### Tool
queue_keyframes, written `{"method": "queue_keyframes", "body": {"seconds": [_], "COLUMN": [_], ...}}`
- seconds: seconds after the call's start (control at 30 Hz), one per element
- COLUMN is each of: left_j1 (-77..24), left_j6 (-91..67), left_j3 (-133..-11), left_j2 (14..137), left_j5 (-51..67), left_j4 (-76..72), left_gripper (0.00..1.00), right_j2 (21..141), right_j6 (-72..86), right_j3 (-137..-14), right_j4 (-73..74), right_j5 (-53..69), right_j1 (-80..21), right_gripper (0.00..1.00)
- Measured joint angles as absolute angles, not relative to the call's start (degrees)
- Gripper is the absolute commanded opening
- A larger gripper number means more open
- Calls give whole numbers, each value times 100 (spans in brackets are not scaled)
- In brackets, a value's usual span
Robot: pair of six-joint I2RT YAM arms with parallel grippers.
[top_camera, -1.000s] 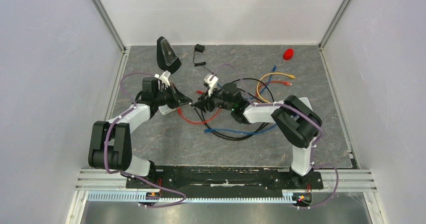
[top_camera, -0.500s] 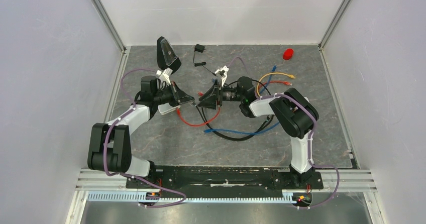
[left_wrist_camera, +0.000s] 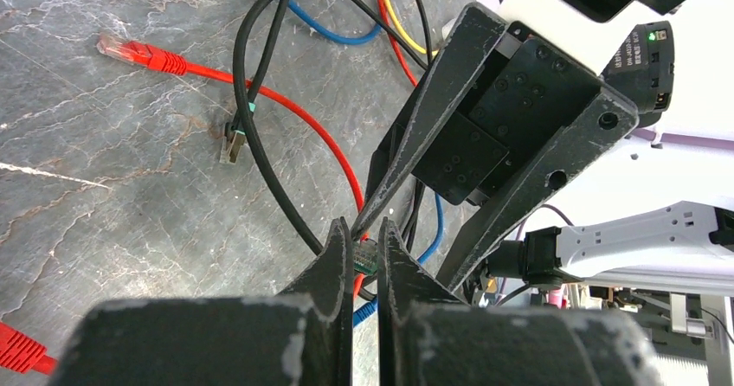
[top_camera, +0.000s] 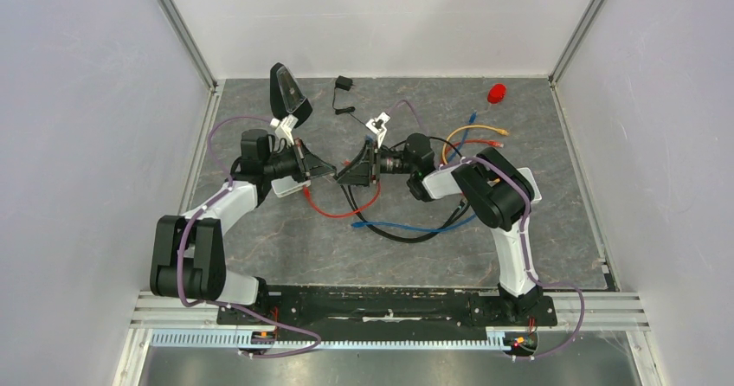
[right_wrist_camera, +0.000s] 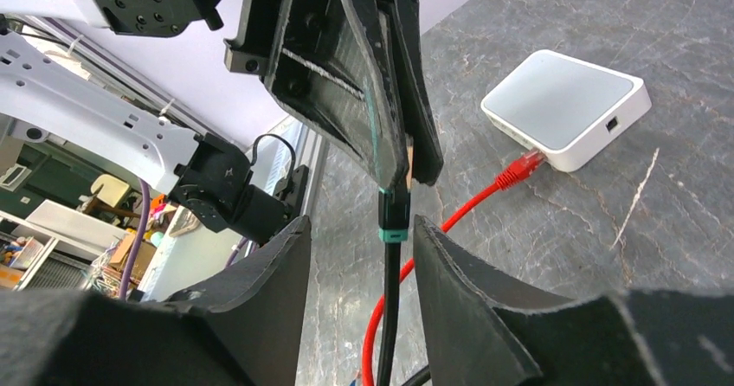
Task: Insert the plug into the switch port
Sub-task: Pick up the connector from the center of the board, then insert the connector into the switch port.
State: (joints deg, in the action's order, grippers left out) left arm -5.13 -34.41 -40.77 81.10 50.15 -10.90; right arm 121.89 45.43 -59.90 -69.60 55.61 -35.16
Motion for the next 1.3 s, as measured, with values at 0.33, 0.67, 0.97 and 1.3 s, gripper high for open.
{"method": "queue_keyframes", "body": {"seconds": [0.33,0.67,0.97,1.3], "left_j1": [-513,-510,-261,1037], "left_j6": [-3444,-3430,-3013,-2475], "left_j3": [-4077,-4080,-5190,-7022], "left_j2": [8099,8095,8095,9651], "left_j5": [5177,5299,3343,701], "left_j4": [-1155,-1258,854,2526], "left_gripper": [2,23,48,37], "right_j2": [12313,12549,11771,11448], "right_j6": [4519,4890,2958,108], "right_j3": [-6211,-6202,-5940,-7620], "right_j4": [-6871,-7247,-5011,-1361], "right_j5": [5522,5505,4160,1535], "right_j1": [-3592,-3616,-3664,-4394], "right_gripper": [42,0,0,0]}}
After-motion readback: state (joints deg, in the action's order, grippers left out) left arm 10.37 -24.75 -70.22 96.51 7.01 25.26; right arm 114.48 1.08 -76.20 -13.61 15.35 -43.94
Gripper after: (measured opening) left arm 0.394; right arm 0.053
